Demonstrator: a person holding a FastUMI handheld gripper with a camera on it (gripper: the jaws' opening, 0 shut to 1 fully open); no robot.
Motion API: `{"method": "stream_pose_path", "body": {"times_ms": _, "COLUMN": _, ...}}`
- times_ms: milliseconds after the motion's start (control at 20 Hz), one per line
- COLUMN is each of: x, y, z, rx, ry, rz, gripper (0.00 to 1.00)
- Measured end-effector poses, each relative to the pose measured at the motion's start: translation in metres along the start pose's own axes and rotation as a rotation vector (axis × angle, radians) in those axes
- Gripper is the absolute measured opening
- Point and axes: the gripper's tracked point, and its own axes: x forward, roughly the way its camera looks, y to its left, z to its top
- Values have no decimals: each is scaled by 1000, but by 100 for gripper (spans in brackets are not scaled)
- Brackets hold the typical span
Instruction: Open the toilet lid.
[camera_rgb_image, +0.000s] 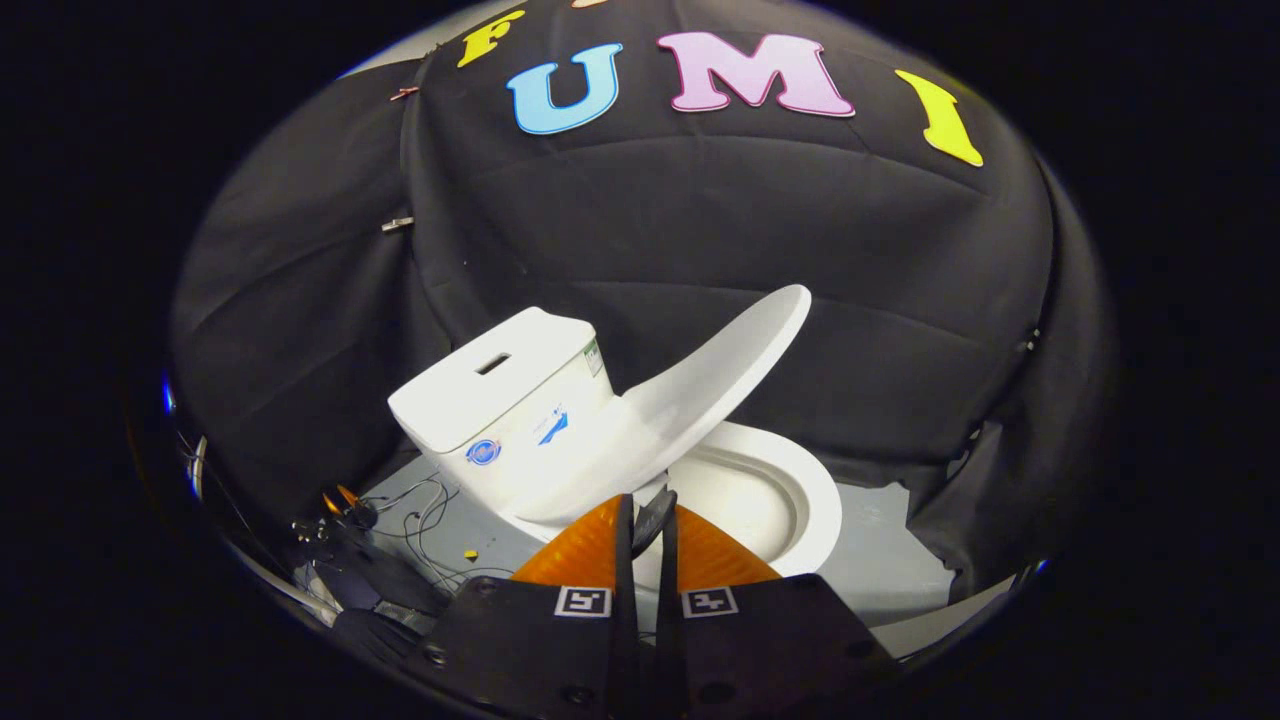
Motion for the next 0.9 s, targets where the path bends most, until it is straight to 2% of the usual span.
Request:
{"method": "stream_pose_path", "body": {"times_ms": 450, "x": 8, "y": 58, "z": 39, "rx": -105, "ry": -79, "rz": 43, "gripper": 11}}
{"method": "stream_pose_path", "body": {"times_ms": 900, "x": 24, "y": 136, "z": 75, "rx": -202, "ry": -137, "rz": 135, "gripper": 11}}
